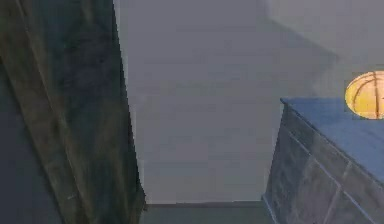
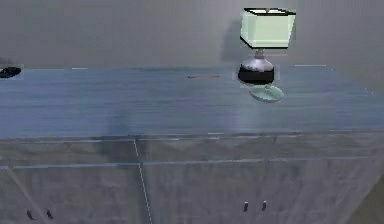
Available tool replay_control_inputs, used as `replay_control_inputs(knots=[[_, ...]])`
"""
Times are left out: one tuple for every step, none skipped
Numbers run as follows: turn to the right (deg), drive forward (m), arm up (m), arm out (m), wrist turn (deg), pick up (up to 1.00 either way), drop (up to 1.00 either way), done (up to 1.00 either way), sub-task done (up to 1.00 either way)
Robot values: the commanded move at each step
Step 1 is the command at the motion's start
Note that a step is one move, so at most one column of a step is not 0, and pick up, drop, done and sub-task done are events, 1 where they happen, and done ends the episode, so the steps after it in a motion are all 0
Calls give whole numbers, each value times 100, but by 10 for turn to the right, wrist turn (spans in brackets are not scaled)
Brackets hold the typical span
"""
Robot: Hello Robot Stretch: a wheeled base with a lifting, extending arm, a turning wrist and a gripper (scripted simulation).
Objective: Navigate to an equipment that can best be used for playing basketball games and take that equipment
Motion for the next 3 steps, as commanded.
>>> replay_control_inputs(knots=[[450,0,0,0,0,0,0,0,0],[60,0,0,0,0,0,0,0,0],[0,40,0,0,0,0,0,0,0]])
